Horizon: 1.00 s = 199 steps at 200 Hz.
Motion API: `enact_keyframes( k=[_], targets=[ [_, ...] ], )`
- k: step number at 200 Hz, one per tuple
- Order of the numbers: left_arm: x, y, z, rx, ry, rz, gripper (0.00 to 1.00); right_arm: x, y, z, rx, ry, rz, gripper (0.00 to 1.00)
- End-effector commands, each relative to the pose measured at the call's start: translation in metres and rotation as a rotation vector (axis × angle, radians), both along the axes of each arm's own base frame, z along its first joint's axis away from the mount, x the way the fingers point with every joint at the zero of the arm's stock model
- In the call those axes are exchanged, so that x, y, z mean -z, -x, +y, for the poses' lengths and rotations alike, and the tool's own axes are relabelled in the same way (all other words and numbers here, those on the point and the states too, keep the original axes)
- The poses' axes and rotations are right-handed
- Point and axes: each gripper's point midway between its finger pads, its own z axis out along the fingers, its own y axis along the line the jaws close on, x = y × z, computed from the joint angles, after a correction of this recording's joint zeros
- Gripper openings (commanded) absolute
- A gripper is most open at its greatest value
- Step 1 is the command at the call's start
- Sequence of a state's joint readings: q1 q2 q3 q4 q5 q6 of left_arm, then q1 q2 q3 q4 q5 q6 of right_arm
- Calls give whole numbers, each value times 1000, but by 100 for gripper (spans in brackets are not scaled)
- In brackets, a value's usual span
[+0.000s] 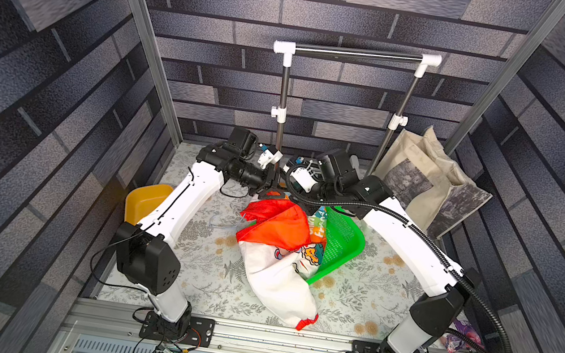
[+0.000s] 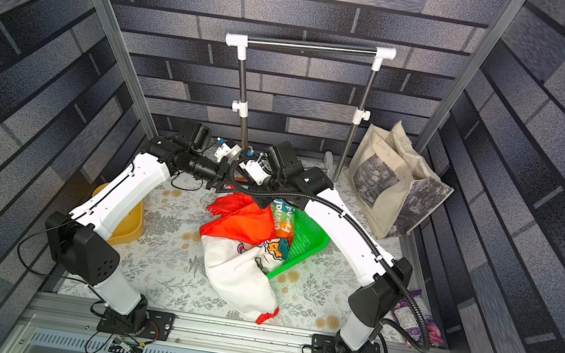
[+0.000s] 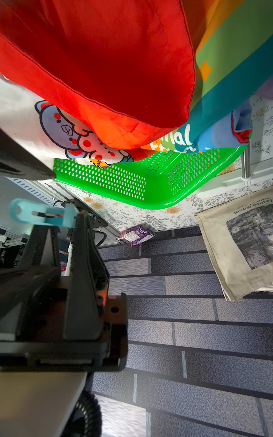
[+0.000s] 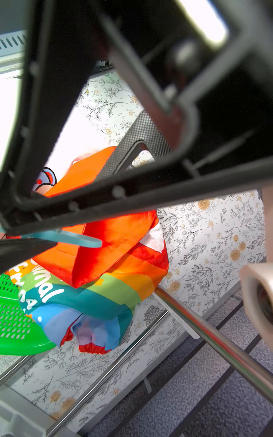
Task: Remove the clothespins securing jackets to the hanger
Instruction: Place the clothespin in the storage box.
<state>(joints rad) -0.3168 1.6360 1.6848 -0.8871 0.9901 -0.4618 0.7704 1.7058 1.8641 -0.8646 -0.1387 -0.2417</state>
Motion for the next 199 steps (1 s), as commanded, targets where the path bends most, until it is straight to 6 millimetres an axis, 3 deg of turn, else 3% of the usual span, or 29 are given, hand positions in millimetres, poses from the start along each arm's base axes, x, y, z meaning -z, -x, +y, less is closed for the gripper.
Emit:
enact_keyframes(
  k=[1,115,138,167,182,199],
  targets=[
    [0,7,-7,58,8,-3,56,-14,1,6,-22,-26,-17,24],
    [8,5,-20,117,6,5,22,-19,-3,7,-16,2,-90,24],
    [11,5,-19,113,0,10,20,-22,-3,6,-17,-2,-98,25],
    [15,4,-19,105,-10,15,19,-21,-4,3,-6,9,-108,31],
    [16,3,-18,100,-17,14,18,-21,-5,0,6,14,-117,44],
    [19,2,-18,91,-27,15,18,-23,-5,-3,18,15,-129,48]
  ],
)
